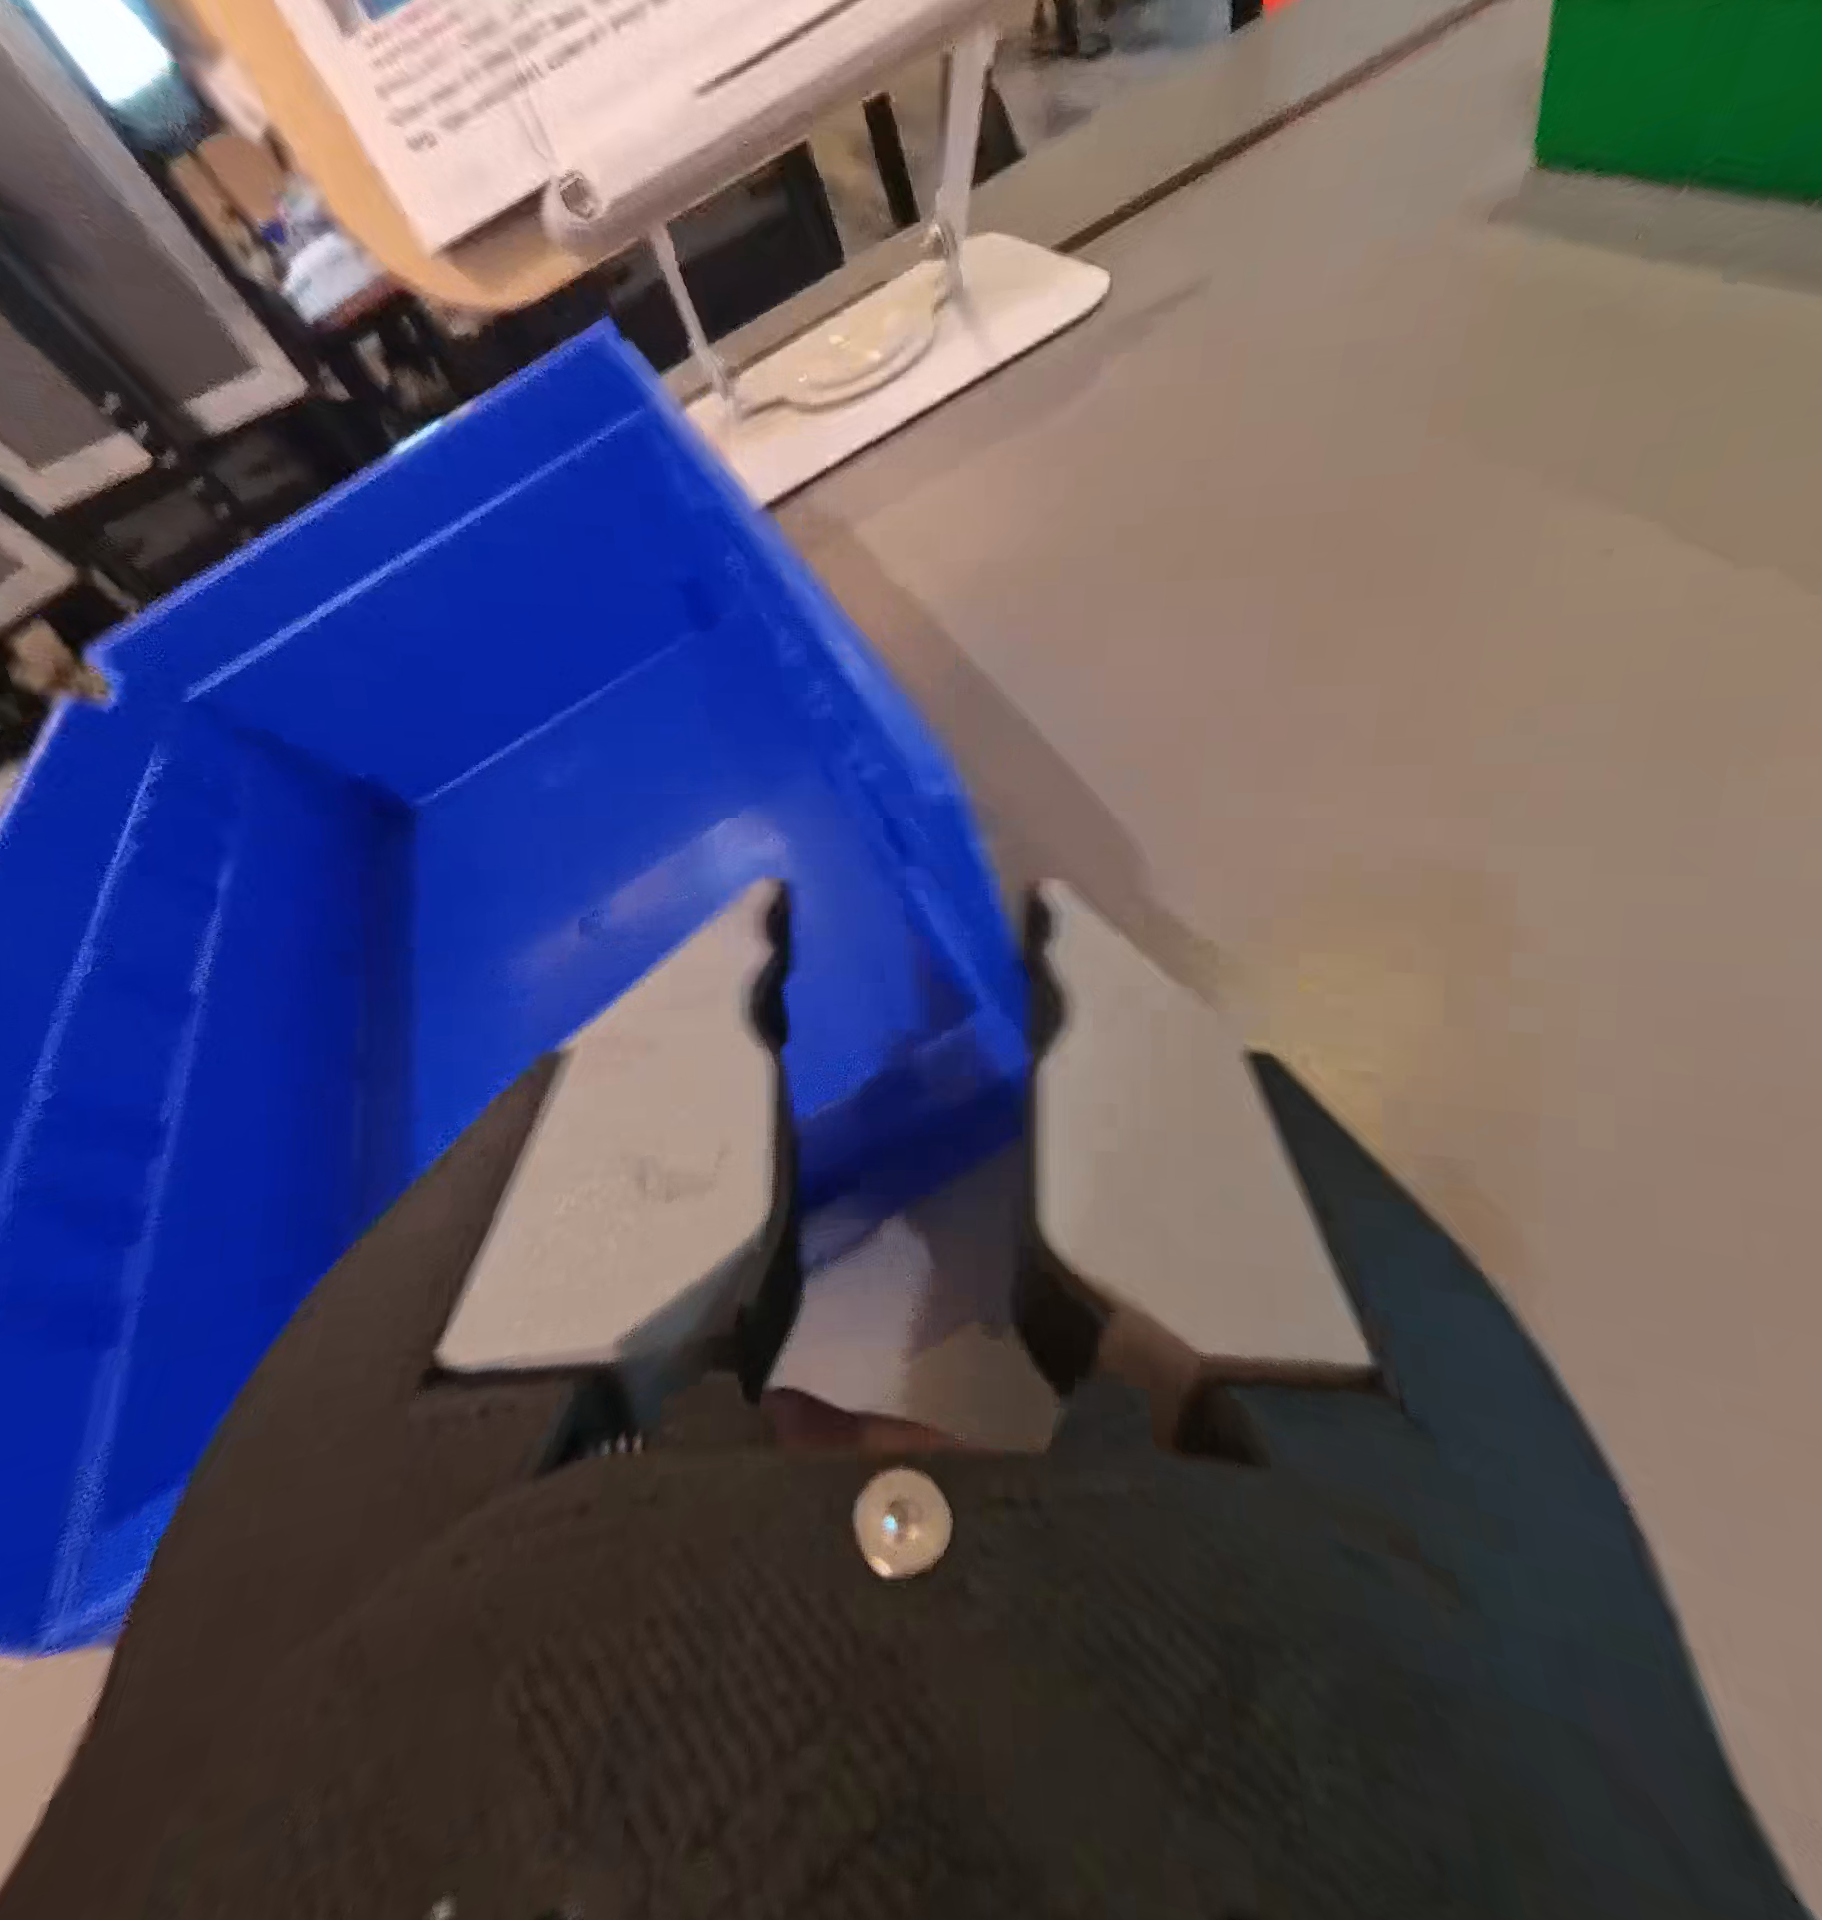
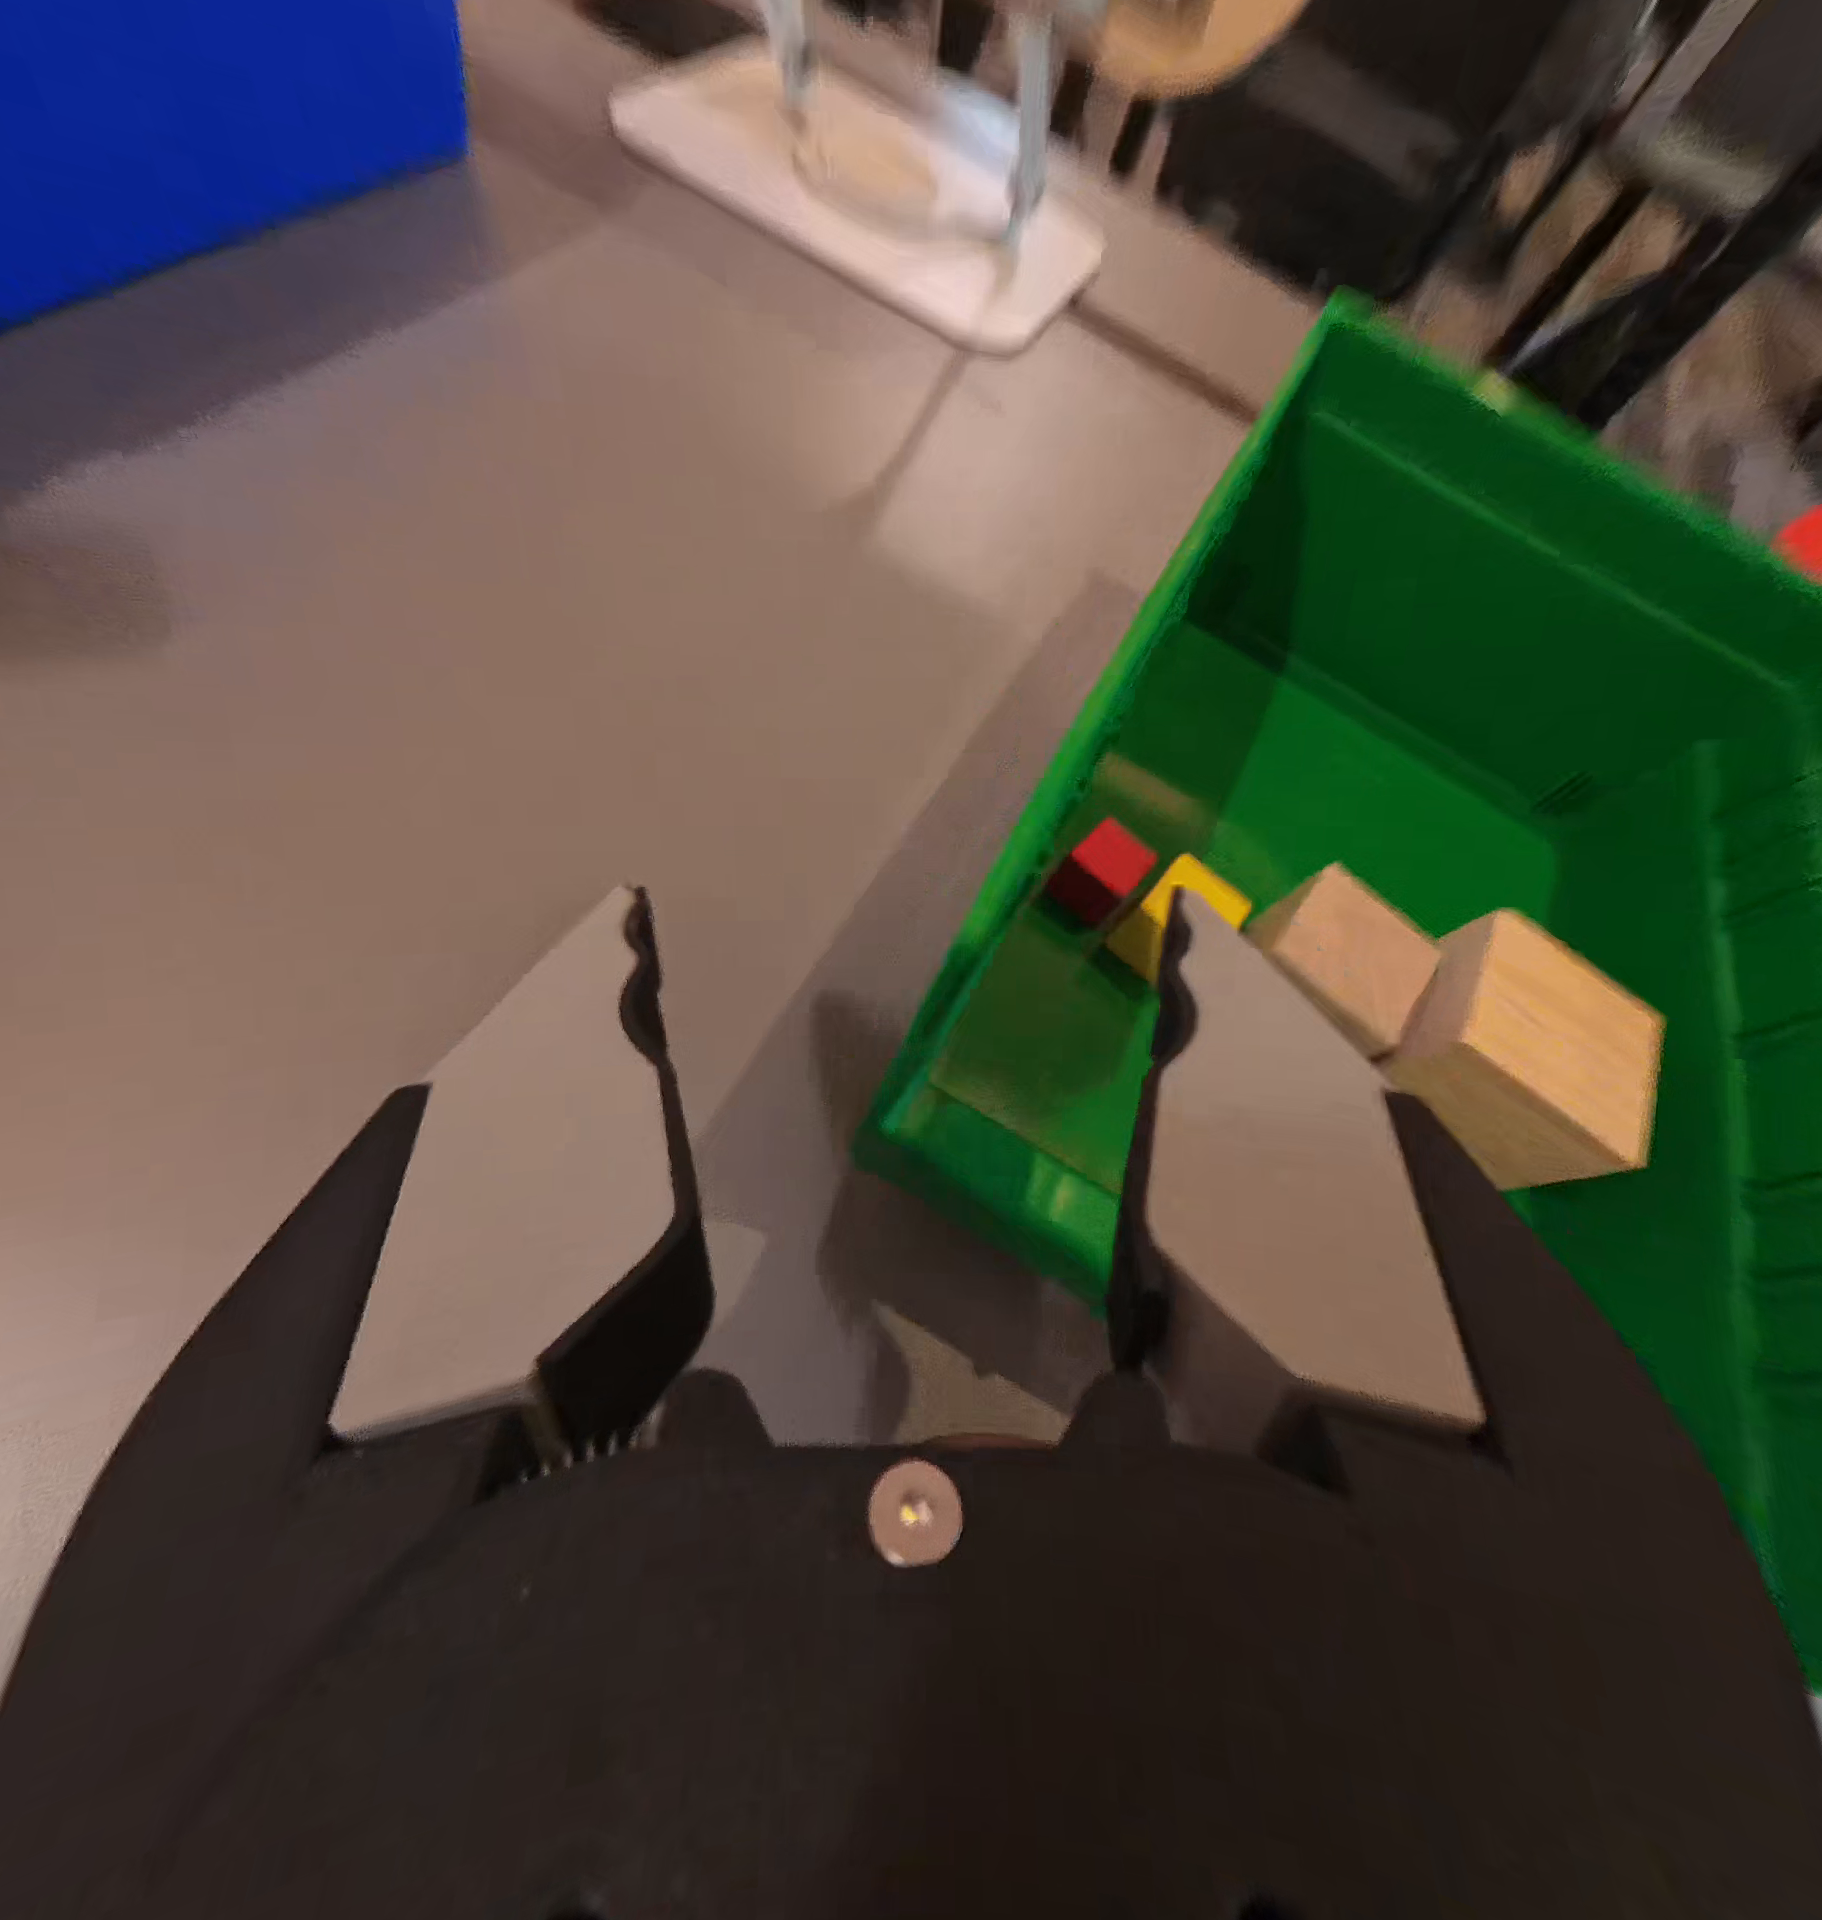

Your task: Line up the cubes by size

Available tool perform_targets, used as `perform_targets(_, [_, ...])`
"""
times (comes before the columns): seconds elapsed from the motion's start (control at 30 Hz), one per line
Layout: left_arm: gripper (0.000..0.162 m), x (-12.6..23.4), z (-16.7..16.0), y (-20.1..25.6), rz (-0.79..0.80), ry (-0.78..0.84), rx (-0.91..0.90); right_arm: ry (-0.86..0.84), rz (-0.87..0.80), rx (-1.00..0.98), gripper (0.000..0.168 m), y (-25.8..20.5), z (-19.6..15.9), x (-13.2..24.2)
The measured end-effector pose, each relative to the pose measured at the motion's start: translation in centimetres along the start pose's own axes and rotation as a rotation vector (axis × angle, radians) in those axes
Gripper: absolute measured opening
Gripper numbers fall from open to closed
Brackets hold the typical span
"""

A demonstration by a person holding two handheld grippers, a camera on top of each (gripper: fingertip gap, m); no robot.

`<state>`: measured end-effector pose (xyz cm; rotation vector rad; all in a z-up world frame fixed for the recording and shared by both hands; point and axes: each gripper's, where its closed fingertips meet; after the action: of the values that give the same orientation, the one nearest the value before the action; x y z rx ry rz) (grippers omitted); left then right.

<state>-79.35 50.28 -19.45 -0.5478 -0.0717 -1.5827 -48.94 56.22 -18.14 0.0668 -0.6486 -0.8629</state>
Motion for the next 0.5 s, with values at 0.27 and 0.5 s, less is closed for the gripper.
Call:
perform_targets(0.27, [0.000,3.3,-0.5,-6.6,-0.063,0.123,0.251,-0.130,-0.057,0.004,0.005,2.4,-2.8,-0.4])
perform_targets(0.5, [0.002,10.9,3.7,-13.3,0.042,0.271,0.233,-0.124,0.074,0.071,0.010,-4.7,0.3,-1.2])
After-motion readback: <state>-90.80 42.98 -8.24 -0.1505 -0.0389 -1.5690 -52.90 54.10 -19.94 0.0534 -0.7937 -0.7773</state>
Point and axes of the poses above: each gripper's, where its closed fingertips meet, x back along the fingers, z out of its top, y = z × x across the jaws, and after that the axes turned 4 degrees about x, right-handed
